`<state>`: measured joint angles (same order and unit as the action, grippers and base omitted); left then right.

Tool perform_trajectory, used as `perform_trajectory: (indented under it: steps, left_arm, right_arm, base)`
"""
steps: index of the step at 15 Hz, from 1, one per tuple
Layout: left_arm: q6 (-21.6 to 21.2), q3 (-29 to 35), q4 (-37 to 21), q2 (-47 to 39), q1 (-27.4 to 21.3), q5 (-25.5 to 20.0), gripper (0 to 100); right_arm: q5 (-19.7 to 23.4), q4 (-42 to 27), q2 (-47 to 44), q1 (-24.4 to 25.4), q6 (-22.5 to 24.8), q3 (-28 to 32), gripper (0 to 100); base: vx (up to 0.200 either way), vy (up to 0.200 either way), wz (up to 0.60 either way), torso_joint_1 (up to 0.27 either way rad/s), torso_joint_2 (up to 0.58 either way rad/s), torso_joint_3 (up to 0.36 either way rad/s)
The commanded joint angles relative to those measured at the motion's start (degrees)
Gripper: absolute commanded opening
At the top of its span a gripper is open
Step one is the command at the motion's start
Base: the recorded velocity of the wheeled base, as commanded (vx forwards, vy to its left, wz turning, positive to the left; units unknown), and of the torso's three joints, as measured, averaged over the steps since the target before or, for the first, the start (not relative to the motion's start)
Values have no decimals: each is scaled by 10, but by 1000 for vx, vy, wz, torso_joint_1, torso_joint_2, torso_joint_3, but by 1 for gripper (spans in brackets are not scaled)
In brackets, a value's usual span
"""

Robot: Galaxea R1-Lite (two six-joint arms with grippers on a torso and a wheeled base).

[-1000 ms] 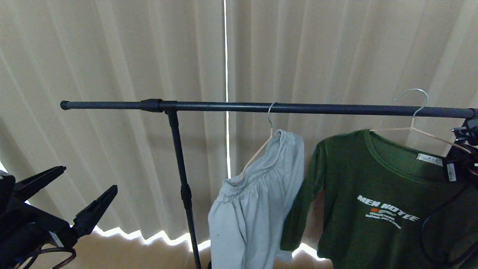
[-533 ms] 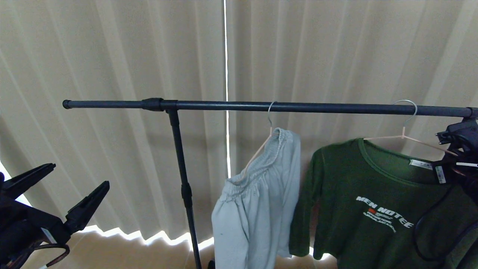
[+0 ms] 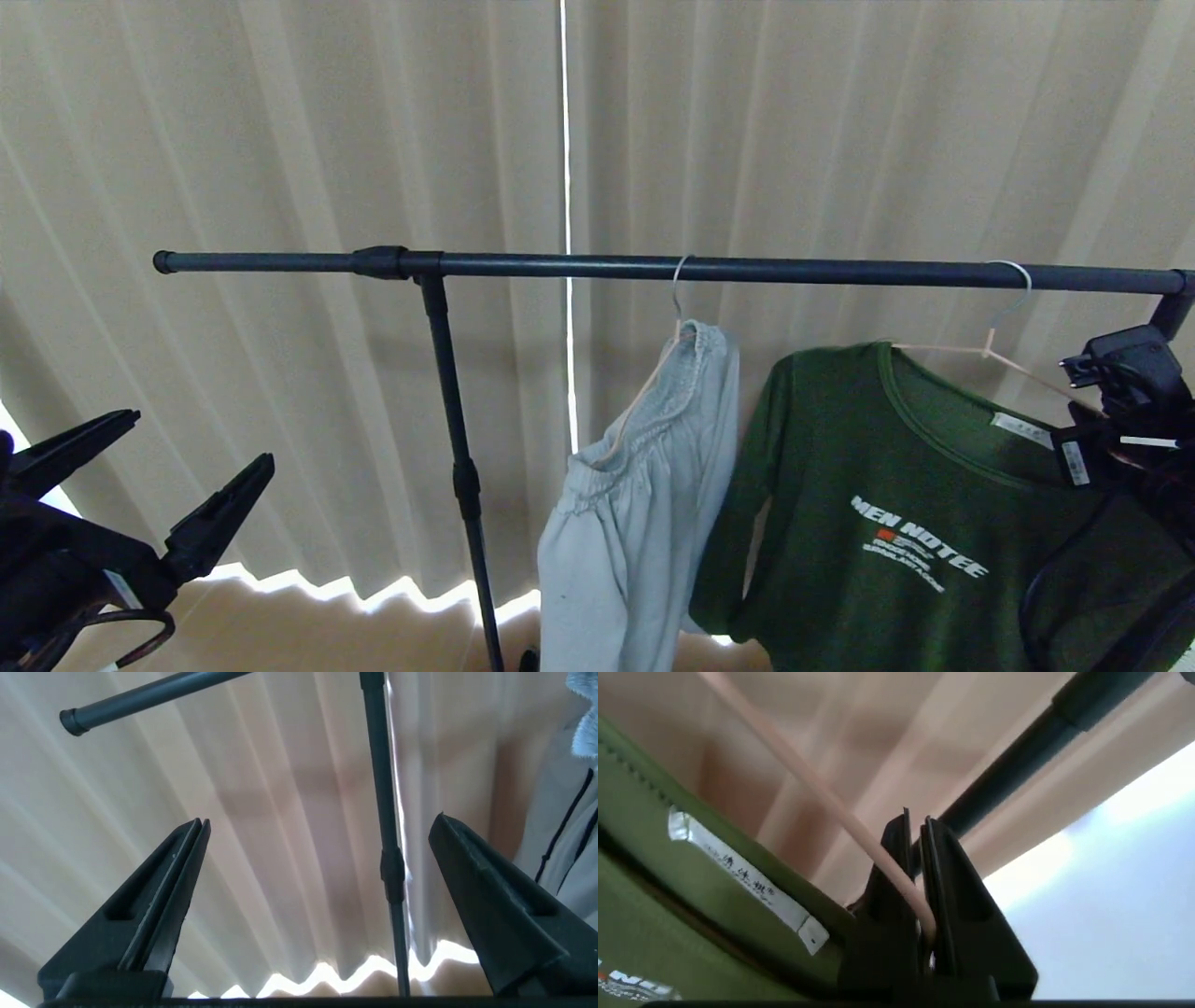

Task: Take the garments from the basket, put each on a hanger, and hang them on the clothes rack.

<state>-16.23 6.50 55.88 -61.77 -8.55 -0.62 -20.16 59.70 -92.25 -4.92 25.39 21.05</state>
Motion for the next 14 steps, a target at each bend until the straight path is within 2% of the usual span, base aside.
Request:
perform_trajectory:
  steps: [1, 3, 6, 8, 11, 14]
  left_arm:
    - [1, 0, 0, -3, 0, 0, 100]
    - [1, 0, 0, -2, 0, 0, 100]
    - [0, -1, 0, -4, 0, 0, 100]
    - [0, -1, 0, -3, 0, 0, 100]
    - [0, -2, 0, -2, 0, 0, 100]
    - [0, 0, 1, 3, 0, 0, 100]
  right_arm:
    - [18, 1, 15, 21, -8, -5, 100]
    - [65, 13, 39, 43, -25, -22, 100]
    - [95, 38, 55, 51, -25, -46, 100]
    - [123, 72, 53, 51, -27, -60, 100]
    - [201, 151, 51, 47, -47, -93, 100]
    - [214, 189, 58, 47, -71, -111, 100]
  base:
    - [0, 0, 0, 0, 0, 0]
    - [0, 0, 0, 0, 0, 0]
    - [0, 0, 0, 0, 0, 0]
    - [0, 0, 0, 0, 0, 0]
    - [0, 0, 0, 0, 0, 0]
    - [0, 0, 0, 0, 0, 0]
